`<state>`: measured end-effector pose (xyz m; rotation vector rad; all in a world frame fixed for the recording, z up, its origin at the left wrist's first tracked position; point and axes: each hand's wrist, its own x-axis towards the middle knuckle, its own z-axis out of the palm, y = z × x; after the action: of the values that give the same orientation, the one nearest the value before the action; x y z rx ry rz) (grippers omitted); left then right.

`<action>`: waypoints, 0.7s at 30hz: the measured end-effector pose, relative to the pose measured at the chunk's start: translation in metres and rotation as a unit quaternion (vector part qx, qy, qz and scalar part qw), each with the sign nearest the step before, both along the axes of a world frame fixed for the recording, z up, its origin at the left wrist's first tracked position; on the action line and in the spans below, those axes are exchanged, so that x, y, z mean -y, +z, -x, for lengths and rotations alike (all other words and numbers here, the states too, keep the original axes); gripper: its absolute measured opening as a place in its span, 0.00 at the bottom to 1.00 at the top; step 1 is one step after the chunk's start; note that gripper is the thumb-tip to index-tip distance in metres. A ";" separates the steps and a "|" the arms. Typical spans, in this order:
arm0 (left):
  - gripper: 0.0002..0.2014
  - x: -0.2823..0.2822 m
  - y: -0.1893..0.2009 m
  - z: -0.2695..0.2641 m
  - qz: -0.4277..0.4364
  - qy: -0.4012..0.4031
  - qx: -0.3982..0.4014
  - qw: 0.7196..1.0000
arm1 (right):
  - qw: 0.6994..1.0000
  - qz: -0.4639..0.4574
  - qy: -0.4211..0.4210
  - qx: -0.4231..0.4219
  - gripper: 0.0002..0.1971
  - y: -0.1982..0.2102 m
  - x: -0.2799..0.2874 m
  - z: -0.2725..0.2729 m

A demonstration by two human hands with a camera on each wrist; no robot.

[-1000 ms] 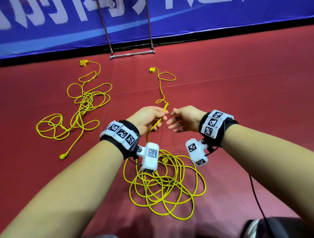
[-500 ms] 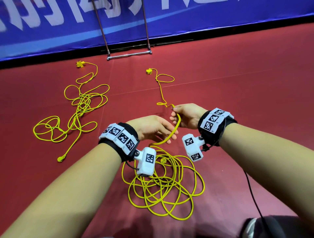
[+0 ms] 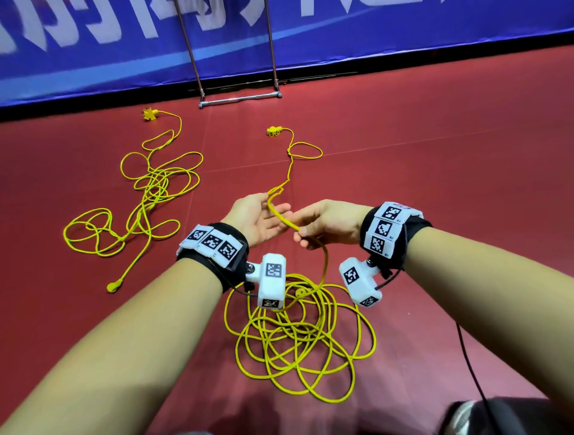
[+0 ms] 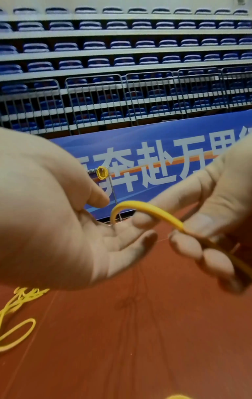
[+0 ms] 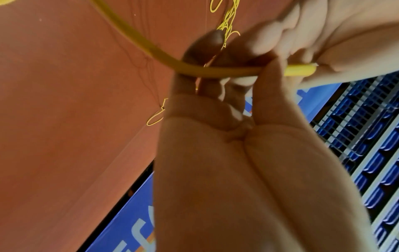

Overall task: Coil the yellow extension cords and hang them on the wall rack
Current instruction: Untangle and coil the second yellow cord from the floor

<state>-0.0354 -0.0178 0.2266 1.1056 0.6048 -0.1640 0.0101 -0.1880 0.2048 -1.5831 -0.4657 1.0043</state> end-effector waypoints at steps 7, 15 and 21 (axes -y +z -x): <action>0.12 0.004 0.000 0.000 -0.048 0.000 0.009 0.999 | 0.993 0.080 0.090 0.011 0.20 -0.004 -0.003 0.005; 0.09 0.019 0.002 0.005 -0.165 -0.215 0.067 0.960 | 0.977 0.050 -0.190 -0.080 0.15 -0.002 0.002 -0.012; 0.08 0.027 0.002 0.009 -0.208 -0.327 0.089 0.918 | 0.948 -0.002 -0.300 -0.105 0.18 0.001 0.010 -0.017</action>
<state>-0.0443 -0.0450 0.2284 1.6947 0.0793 -0.5234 0.0270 -0.1983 0.2054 -1.4591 0.1643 0.6828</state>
